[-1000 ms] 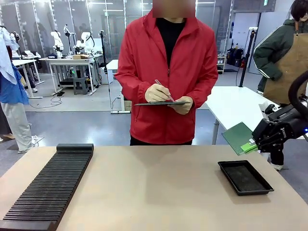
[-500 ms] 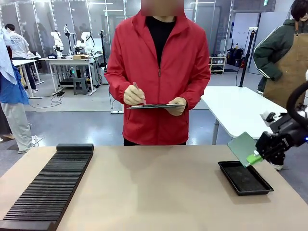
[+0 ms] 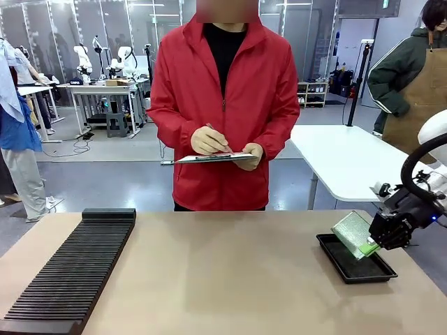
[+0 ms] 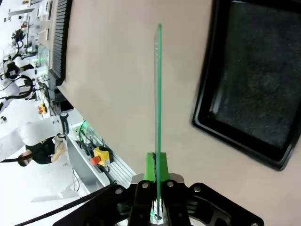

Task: Inspect the PCB.
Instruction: Place the Blank PCB in the ESD tray.

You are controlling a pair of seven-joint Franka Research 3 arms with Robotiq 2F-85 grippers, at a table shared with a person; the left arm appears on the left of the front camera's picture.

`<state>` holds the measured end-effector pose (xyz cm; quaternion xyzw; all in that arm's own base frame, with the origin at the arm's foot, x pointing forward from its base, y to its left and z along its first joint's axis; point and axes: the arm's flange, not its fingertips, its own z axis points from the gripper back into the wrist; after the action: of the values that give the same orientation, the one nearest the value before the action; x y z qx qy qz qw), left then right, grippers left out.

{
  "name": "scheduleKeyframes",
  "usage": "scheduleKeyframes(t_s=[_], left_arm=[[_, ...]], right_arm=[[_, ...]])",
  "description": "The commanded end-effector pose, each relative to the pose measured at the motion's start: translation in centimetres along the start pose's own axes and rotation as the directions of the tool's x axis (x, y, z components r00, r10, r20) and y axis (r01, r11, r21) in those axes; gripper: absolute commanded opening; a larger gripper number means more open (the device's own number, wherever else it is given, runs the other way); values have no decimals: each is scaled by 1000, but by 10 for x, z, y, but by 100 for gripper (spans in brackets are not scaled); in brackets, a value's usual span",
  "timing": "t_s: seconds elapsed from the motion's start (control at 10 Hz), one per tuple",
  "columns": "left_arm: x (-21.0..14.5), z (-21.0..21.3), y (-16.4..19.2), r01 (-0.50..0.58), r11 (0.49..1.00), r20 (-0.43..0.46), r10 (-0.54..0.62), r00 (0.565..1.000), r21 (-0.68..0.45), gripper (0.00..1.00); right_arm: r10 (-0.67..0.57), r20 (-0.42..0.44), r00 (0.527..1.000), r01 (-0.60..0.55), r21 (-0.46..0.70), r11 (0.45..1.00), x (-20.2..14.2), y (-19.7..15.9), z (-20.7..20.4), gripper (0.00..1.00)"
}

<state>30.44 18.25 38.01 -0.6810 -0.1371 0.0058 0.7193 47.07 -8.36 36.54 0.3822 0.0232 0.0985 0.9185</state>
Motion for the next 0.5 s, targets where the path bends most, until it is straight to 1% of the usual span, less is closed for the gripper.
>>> scheduleKeyframes(t_s=[0.0, 0.3, 0.4], left_arm=[[1, 1, -2, -5, 1000, 0, 5, 1000, 3, 100], [1, 1, -2, -5, 1000, 0, 5, 1000, 3, 100], [1, 1, -2, -5, 1000, 0, 5, 1000, 3, 100]], right_arm=[[-3, 15, 1000, 3, -28, 1000, 15, -15, -2, 3], [-37, -16, 999, 37, -6, 999, 32, -33, -20, 3], [-64, 30, 998, 65, -68, 996, 39, -40, -28, 3]])
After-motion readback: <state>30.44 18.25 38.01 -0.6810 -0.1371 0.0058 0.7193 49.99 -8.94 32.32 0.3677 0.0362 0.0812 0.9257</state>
